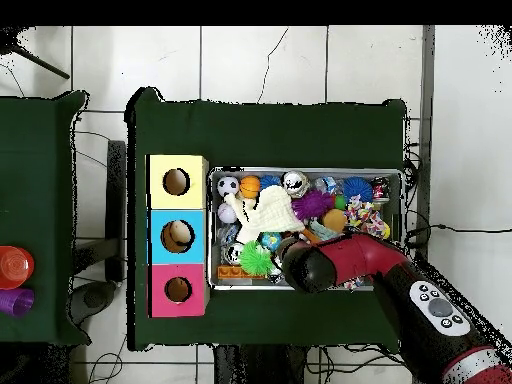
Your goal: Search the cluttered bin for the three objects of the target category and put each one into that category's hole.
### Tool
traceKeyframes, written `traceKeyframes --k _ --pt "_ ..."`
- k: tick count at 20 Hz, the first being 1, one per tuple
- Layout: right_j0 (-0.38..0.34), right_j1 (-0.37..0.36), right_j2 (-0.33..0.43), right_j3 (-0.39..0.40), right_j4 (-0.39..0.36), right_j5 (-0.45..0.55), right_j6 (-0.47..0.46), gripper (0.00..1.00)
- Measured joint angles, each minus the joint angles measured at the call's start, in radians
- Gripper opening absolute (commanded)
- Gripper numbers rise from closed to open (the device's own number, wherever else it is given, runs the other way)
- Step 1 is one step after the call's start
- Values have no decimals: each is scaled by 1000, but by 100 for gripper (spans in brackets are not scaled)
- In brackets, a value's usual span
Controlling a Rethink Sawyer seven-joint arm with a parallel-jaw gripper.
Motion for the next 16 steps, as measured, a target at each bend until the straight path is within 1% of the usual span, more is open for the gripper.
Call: traceKeyframes --k 11,16 --pt "0 -6 22 -13 0 38 0 100" --pt "0 -27 24 -20 0 41 0 100"
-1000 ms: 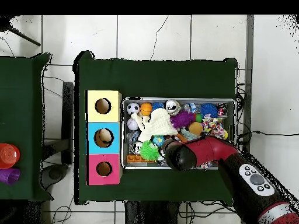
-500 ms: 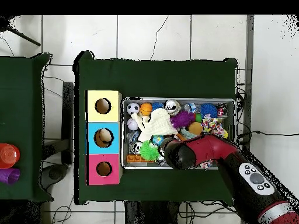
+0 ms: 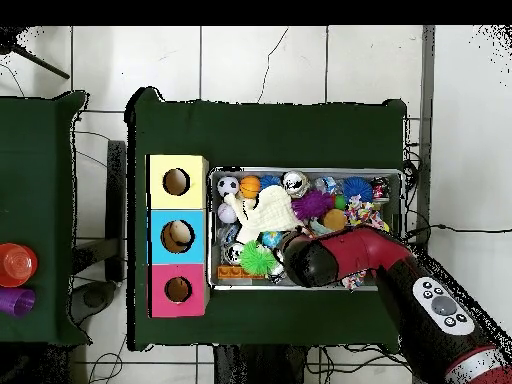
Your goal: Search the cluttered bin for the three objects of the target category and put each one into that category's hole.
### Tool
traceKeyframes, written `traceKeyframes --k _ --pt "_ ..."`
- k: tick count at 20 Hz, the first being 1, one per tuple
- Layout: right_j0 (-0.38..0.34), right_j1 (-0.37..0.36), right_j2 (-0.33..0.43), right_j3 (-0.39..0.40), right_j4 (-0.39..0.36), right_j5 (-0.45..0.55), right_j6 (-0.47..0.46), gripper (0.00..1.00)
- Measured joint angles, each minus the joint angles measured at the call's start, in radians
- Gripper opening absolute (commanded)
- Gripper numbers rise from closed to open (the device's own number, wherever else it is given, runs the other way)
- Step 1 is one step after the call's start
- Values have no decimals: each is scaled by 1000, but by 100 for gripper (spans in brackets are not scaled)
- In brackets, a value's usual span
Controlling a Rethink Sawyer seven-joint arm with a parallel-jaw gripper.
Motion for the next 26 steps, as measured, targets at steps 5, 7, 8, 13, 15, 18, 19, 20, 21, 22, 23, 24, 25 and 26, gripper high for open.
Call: traceKeyframes --k 5,7,8,13,15,18,19,20,21,22,23,24,25,26 --pt "3 -19 0 0 -8 0 0 100" --pt "10 -38 0 0 -29 0 0 100" --pt "17 -53 0 0 -42 0 0 100" --pt "40 -100 0 0 -82 -1 0 100" --pt "49 -110 0 1 -97 -7 0 100" --pt "63 -118 -1 1 -122 -29 0 100" --pt "63 -118 -1 0 -124 -31 0 100" --pt "68 -117 -2 1 -132 -42 0 100" --pt "72 -113 -2 0 -144 -60 0 100" --pt "74 -108 -2 0 -151 -71 0 100" --pt "74 -104 -2 -1 -155 -77 0 100" --pt "74 -102 -2 -1 -157 -80 0 100" --pt "74 -92 -3 -3 -162 -87 0 100" --pt "74 -88 -3 -4 -163 -90 0 100"
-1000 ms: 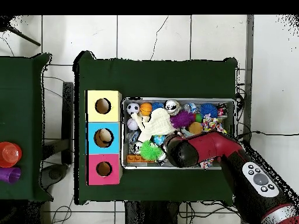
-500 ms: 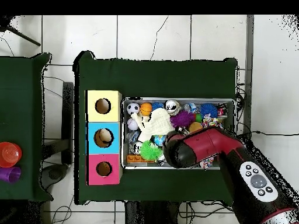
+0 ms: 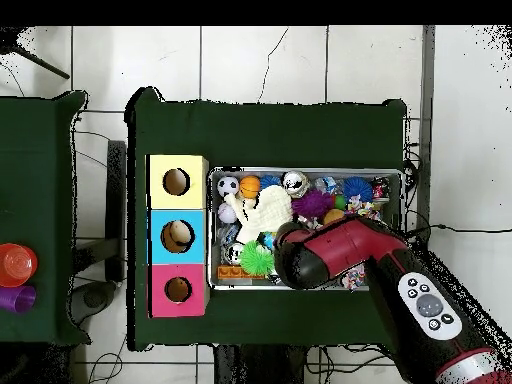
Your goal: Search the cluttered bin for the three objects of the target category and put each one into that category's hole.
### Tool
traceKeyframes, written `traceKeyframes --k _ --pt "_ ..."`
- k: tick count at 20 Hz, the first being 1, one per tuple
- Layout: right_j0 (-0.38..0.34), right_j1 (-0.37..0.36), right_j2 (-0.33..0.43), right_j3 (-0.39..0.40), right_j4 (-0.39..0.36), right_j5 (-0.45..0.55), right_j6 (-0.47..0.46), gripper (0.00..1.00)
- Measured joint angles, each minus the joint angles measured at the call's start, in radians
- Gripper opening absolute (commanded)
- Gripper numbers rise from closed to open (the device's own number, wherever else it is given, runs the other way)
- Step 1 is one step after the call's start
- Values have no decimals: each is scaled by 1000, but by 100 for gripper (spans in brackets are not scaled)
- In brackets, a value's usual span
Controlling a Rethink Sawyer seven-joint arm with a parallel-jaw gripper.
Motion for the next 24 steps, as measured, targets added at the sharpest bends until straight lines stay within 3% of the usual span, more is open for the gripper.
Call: traceKeyframes --k 9,24 --pt "-3 82 -4 -36 -1 -5 0 100" --pt "-65 123 0 -69 60 -5 0 100"
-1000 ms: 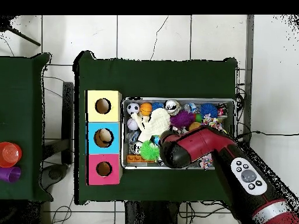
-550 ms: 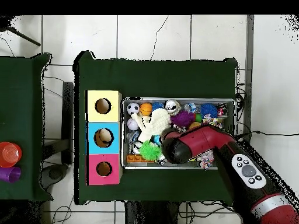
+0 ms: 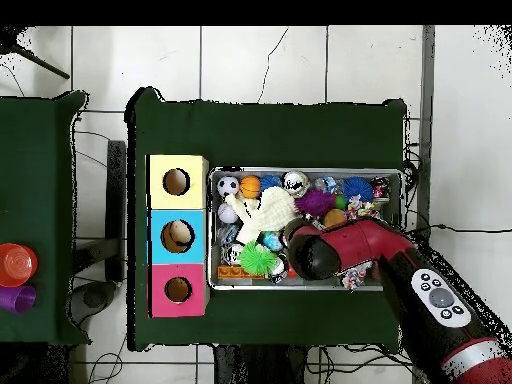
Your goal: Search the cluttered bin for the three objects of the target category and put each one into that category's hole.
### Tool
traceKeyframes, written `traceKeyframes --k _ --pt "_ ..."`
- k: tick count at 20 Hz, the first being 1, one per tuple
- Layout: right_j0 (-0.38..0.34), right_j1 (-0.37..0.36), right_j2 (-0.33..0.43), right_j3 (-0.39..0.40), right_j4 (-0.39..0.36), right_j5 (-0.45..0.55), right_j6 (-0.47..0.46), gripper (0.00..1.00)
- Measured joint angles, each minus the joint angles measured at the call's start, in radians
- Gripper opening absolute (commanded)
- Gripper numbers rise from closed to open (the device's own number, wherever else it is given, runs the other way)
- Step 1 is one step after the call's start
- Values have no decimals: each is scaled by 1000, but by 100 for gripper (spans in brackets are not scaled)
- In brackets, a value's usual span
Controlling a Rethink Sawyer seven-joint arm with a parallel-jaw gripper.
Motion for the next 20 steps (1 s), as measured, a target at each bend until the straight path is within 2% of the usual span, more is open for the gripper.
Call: traceKeyframes --k 12,20 --pt "-5 -15 -11 13 5 4 0 100" --pt "-10 -41 -57 52 4 4 0 100"
